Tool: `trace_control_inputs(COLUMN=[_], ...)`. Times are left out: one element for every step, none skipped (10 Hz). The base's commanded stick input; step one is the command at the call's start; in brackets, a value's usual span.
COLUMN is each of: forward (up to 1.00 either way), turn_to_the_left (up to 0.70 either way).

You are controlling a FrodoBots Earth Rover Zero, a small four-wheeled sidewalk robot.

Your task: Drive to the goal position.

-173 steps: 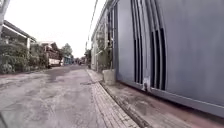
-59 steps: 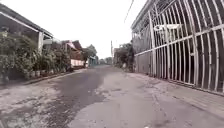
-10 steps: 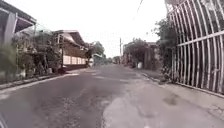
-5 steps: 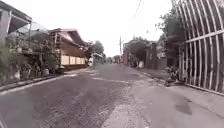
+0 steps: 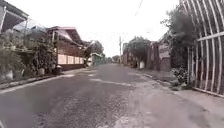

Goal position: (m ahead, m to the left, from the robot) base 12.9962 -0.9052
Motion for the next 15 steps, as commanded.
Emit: trace_control_inputs(forward=[0.70,0.70,0.70,0.70,0.70,0.70,0.70,0.70,0.70,0.70,0.70,0.70,0.70,0.70,0.70], turn_to_the_left=[0.00,0.00,0.00,0.00,0.00,0.00,0.00,0.00,0.00,0.00,0.02,0.02,0.02,0.02,0.02])
